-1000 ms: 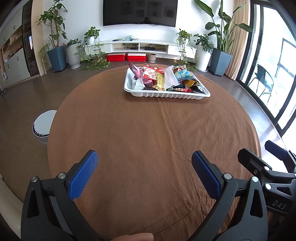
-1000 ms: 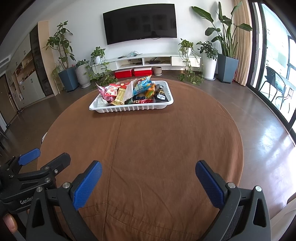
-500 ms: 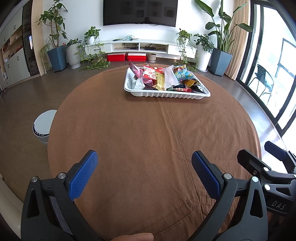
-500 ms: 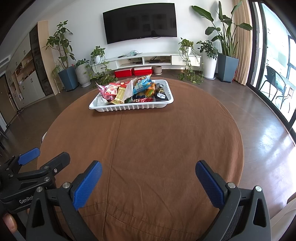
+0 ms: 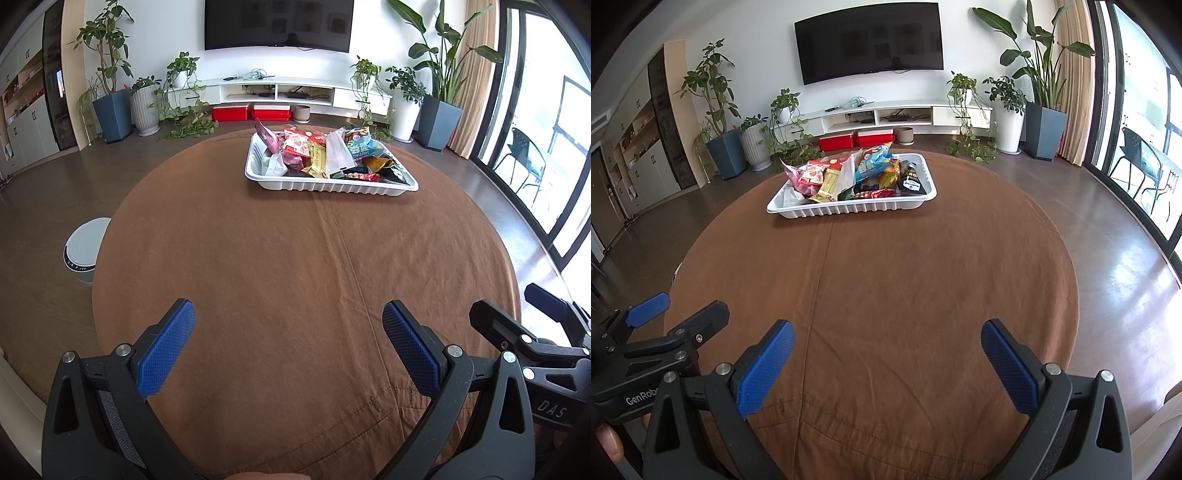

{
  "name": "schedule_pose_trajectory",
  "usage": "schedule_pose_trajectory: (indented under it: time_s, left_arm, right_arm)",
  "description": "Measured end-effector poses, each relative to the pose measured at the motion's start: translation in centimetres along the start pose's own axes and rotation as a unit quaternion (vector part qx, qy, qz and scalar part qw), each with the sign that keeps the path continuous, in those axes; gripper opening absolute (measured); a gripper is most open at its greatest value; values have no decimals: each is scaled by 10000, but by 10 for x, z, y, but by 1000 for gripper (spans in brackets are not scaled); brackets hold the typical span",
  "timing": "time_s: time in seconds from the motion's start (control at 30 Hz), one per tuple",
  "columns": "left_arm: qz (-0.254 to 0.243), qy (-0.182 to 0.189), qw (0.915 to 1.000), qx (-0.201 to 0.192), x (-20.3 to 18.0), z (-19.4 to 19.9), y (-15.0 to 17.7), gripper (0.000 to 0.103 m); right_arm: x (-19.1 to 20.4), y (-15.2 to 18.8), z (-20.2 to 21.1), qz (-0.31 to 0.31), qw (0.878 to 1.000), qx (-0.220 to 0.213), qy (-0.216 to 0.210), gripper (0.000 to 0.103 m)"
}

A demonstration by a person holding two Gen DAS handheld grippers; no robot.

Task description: Organize snacks

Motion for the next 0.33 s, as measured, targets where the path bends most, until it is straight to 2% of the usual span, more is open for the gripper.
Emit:
schedule_pose_trajectory:
  time_s: [0.33]
  left_arm:
    - [-62,-105,9998,-131,6,5,0,103]
  right_arm:
    - [-9,-5,10,-70,10000,25,35,103]
Point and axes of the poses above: each gripper's, at about its wrist camera, not at the fingertips, and z roughly against the way its jaws point, x to its left, y to its underside, the point moved 1 cm from there along -z, roughly the way its jaws point, and after that the axes turned 1 degree about z, right-handed, at the moved point
